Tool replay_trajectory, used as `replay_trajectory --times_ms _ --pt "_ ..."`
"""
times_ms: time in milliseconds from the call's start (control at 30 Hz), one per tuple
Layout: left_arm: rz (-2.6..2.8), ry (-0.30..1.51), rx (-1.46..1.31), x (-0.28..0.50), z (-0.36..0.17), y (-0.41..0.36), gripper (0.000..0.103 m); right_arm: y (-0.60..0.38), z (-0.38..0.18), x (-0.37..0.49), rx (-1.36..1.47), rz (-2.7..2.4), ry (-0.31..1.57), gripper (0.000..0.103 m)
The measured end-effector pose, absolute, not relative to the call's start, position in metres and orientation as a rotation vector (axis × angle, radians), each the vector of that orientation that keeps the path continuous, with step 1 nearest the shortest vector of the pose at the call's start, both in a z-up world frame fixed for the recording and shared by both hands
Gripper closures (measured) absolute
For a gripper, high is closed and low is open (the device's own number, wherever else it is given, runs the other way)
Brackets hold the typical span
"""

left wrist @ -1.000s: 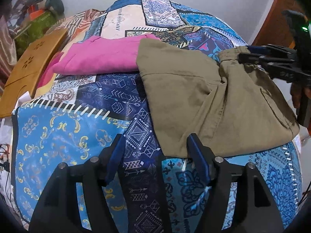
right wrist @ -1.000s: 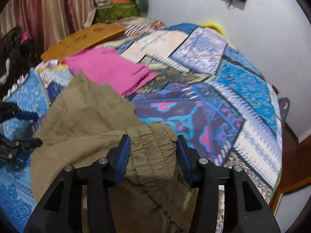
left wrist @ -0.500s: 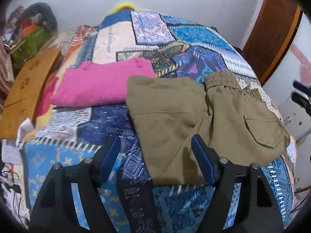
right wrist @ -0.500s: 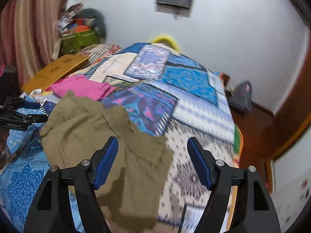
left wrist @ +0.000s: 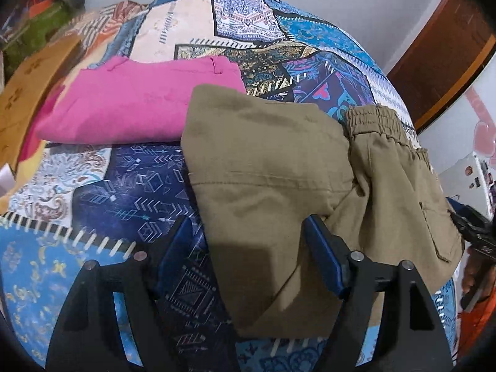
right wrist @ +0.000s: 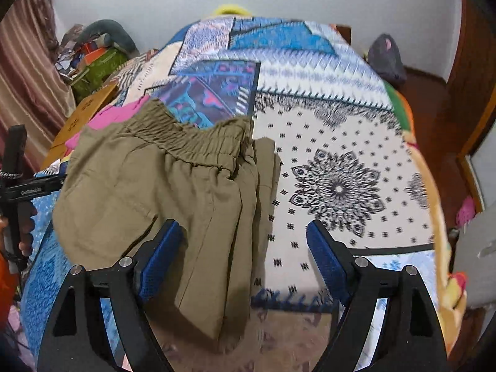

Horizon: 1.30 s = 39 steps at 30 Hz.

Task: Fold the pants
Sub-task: 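Lower the left gripper onto the pants leg edge and close on it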

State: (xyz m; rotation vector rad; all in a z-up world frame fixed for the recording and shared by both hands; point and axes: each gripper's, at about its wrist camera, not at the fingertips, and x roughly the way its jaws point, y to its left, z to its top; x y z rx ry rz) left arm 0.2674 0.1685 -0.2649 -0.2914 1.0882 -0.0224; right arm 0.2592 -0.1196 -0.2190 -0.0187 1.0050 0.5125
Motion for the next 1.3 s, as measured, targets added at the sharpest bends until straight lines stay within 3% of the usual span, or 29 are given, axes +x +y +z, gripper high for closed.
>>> replay_trajectory --times_ms 167,267,767,933,1300 --pt "-0.038 1.089 -0.316 0.274 -0.269 0.169 0.027 -0.122 -0.235 0.273 0.067 0.564 1.056 0.022" --pt "-0.058 1.089 -0.320 0.276 -0.268 0.168 0.032 -0.124 -0.240 0.279 0.094 0.613 1.063 0.022" --pt "-0.098 1.106 -0.264 0.263 -0.257 0.162 0.057 -0.114 -0.233 0.275 0.022 0.664 1.027 0.065" --pt "-0.022 1.064 -0.076 0.253 -0.246 0.140 0.068 -0.112 -0.226 0.272 -0.038 0.660 0.994 0.076" --pt "-0.058 1.065 -0.056 0.284 -0.248 0.146 0.069 -0.110 -0.228 0.279 -0.016 0.677 0.996 0.075"
